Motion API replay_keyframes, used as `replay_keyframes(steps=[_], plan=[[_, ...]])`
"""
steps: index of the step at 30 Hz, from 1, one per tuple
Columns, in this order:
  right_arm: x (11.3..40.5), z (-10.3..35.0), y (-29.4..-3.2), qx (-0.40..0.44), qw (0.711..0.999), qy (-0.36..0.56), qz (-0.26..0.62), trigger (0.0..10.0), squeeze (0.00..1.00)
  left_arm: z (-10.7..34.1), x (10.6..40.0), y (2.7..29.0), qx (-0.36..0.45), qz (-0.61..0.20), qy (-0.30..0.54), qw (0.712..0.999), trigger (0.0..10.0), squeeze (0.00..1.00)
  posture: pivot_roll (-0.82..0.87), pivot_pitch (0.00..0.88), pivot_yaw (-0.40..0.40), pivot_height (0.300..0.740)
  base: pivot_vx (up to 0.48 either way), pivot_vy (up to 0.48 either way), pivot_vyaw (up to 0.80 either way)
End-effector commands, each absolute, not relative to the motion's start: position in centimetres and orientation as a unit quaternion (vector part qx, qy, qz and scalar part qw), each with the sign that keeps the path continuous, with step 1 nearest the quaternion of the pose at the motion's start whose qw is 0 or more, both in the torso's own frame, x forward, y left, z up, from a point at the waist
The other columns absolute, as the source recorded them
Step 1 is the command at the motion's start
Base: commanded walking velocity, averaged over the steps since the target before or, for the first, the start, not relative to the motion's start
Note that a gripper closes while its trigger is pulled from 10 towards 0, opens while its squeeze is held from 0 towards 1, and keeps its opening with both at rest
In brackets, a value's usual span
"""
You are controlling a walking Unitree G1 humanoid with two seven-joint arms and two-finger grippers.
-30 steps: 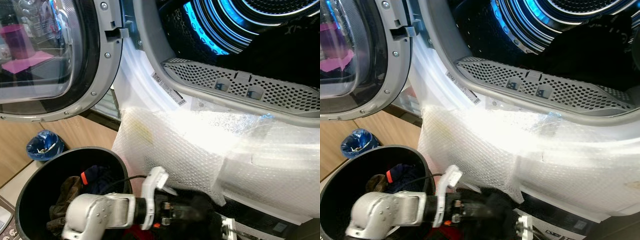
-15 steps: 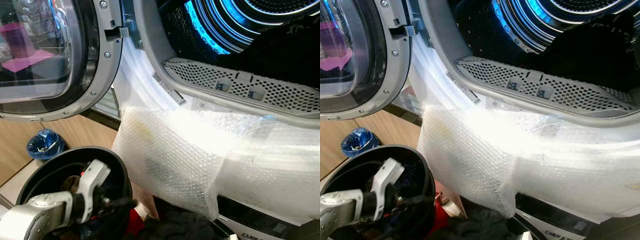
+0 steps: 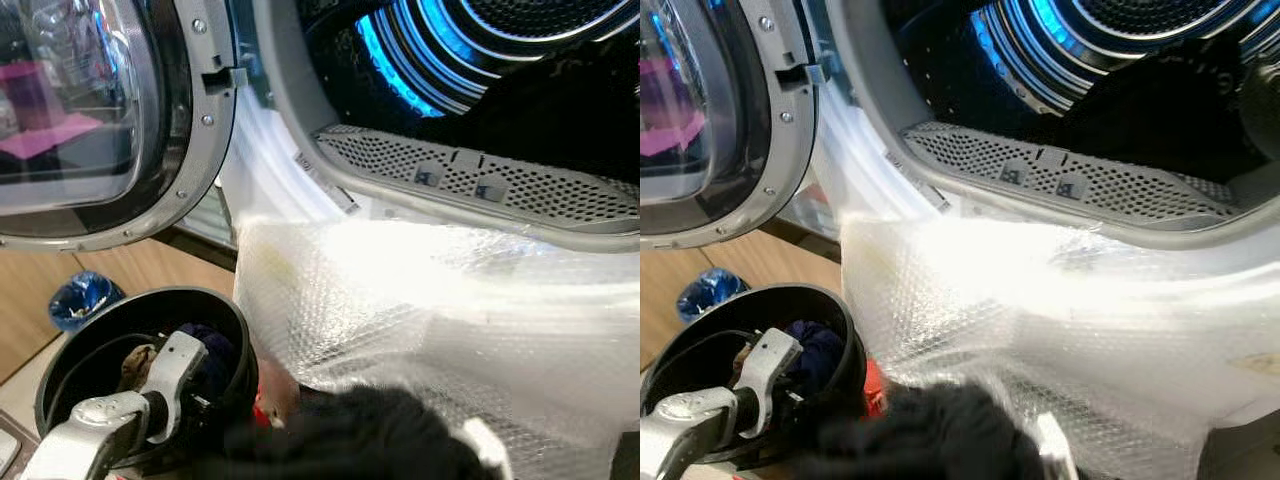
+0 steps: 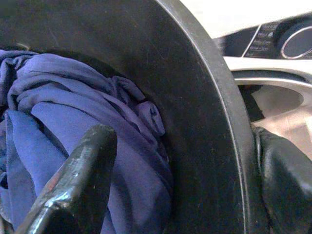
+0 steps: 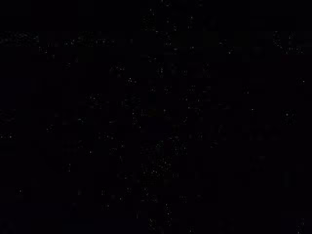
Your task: Clothes washing
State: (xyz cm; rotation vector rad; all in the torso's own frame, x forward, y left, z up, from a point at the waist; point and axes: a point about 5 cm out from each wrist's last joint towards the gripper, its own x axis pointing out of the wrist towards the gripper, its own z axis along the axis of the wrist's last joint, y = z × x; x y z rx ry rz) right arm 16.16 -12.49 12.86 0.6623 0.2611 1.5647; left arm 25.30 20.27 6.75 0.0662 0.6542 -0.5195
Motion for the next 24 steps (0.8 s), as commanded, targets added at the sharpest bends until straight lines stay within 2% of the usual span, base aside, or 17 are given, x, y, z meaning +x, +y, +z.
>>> replay_keyframes(steps=[1,2,3,4,6,11,17,23,24], plan=[[16.0,15.1,-11.8,0.296,0.632,0.068,0.713,0.0,0.0,1.9,22.1,22.6,0.073,-0.18,0.437,0.878,10.0,0.0,0.05,0.085,0.027,0.74,0.0,0.0,0.0],[16.1,15.9,-11.5,0.293,0.628,0.058,0.718,0.0,0.0,1.9,22.3,22.8,0.083,-0.172,0.423,0.886,10.0,0.0,0.05,0.085,0.026,0.74,0.0,0.0,0.0],[16.1,16.2,-11.4,0.288,0.626,0.058,0.722,0.0,0.0,2.9,23.1,22.3,0.024,-0.159,0.386,0.908,10.0,0.0,0.05,0.086,0.025,0.74,0.0,0.0,0.0],[16.1,16.2,-11.3,0.288,0.626,0.059,0.723,0.0,0.0,3.8,23.6,21.9,-0.031,-0.155,0.362,0.919,10.0,0.0,0.06,0.087,0.023,0.74,0.0,0.0,0.0],[16.2,15.9,-11.4,0.29,0.631,0.064,0.717,0.0,0.0,4.8,23.8,21.4,-0.059,-0.173,0.345,0.92,10.0,0.0,0.06,0.088,0.023,0.74,0.0,0.0,0.0],[16.4,16.1,-11.6,0.291,0.637,0.065,0.711,0.0,0.0,6.5,23.5,21.7,-0.055,-0.194,0.339,0.919,10.0,0.0,0.06,0.093,0.024,0.74,0.0,0.0,0.0],[15.5,15.9,-12.1,0.251,0.635,0.1,0.724,0.0,0.0,9.1,22.9,24.4,-0.046,-0.165,0.324,0.931,10.0,0.0,0.06,0.098,0.022,0.74,0.0,0.0,0.0],[14.7,13.8,-12.7,0.205,0.635,0.165,0.726,0.0,0.0,12.3,22.1,23.7,-0.069,-0.25,0.29,0.921,10.0,0.0,0.07,0.099,0.011,0.74,0.0,0.0,0.0],[14.3,12.3,-13.0,0.197,0.639,0.202,0.716,0.0,0.0,14.2,21.1,23.1,-0.044,-0.322,0.268,0.907,10.0,0.0,0.07,0.101,0.008,0.74,0.0,0.0,0.0]])
